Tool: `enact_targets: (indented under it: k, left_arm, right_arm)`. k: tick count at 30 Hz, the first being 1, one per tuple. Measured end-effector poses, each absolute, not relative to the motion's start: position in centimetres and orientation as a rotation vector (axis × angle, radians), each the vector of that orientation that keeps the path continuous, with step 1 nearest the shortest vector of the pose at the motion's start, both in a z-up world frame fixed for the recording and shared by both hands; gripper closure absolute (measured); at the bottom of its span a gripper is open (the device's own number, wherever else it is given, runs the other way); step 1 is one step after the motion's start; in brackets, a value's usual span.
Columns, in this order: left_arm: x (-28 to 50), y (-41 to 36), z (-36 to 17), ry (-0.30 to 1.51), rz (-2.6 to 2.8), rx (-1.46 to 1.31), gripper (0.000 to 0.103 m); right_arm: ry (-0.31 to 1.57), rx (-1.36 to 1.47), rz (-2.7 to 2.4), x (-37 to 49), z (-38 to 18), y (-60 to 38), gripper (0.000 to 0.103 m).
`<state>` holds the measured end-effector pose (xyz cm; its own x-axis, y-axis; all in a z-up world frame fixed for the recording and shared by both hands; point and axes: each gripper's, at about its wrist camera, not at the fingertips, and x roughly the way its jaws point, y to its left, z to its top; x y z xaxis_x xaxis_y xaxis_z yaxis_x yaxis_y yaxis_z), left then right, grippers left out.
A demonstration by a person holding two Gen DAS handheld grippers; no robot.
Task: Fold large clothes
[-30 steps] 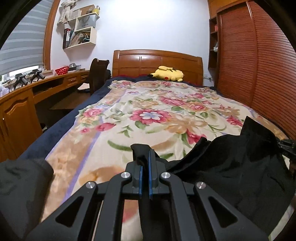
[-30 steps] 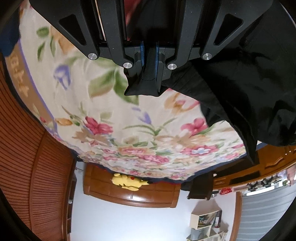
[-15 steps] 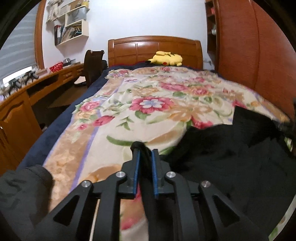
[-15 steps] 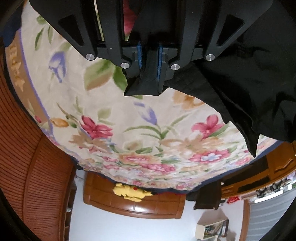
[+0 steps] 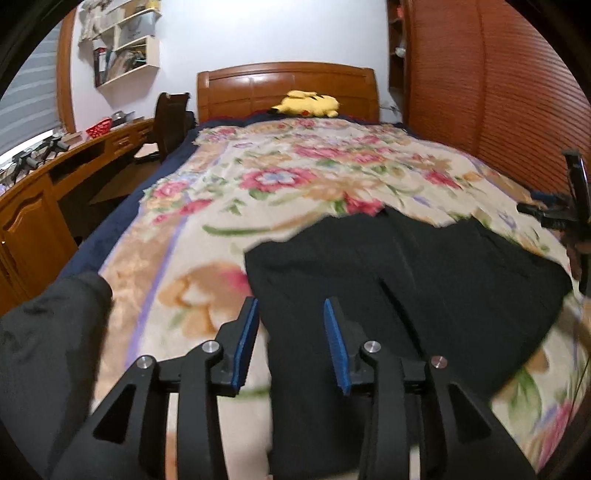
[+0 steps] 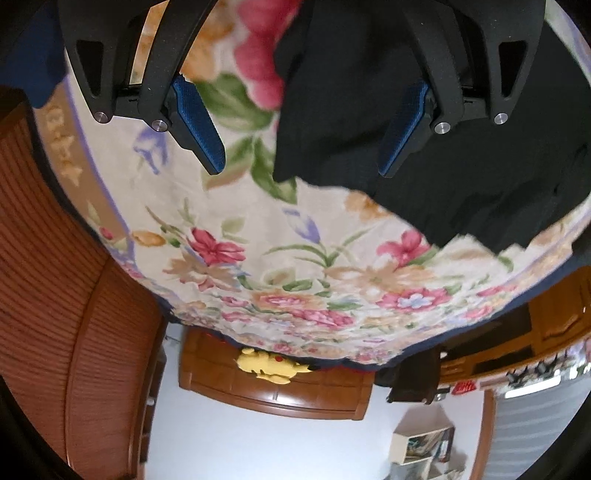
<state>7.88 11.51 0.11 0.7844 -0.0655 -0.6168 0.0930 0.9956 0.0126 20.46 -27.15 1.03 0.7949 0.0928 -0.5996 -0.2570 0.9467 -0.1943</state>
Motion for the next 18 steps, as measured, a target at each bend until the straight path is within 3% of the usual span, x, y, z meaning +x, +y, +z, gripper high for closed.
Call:
enact_targets:
  k: [18]
  left_arm:
    - [2.4,11.3,-4.3,0.741,-0.111,0.034,0.067]
  right_arm:
    - [0.632,-0.317,0.316,7.8,-1.6,-24.4,0.017]
